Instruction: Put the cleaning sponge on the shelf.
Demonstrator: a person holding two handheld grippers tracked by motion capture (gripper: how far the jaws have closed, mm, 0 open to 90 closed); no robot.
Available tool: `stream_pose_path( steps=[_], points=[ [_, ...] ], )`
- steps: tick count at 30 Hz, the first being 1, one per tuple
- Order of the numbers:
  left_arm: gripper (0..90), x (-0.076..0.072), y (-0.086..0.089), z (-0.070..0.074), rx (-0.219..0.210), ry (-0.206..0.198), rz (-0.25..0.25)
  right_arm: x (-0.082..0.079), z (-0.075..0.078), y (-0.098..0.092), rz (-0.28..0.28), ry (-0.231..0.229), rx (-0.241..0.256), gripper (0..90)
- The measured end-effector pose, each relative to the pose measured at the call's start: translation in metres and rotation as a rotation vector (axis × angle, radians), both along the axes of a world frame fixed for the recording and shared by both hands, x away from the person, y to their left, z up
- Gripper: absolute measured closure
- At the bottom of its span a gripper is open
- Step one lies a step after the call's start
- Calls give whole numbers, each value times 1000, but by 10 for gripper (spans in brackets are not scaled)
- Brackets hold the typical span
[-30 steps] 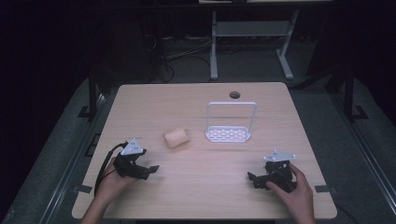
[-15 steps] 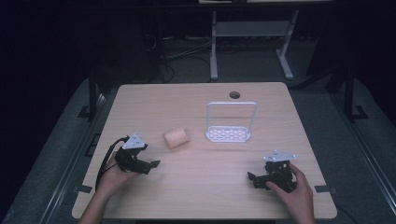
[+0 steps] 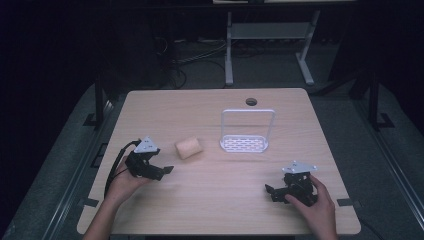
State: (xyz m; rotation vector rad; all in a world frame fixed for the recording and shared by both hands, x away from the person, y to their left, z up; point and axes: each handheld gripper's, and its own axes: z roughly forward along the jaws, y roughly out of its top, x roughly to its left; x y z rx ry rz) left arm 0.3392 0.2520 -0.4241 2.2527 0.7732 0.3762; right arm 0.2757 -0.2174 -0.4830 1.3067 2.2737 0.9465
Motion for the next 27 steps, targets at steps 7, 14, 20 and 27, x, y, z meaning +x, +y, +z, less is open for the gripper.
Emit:
stream_pose_path(
  steps=[7, 14, 20, 27],
  points=[
    [139, 6, -4, 3, 6, 0, -11, 0, 0, 0, 0, 0, 0, 0],
    [139, 14, -9, 9, -6, -8, -14, 0, 0, 0, 0, 0, 0, 0],
    [139, 21, -14, 11, 4, -12, -17, 0, 0, 0, 0, -1, 0, 0],
    [139, 29, -18, 13, 13, -16, -15, 0, 0, 0, 0, 0, 0, 0]
  ],
)
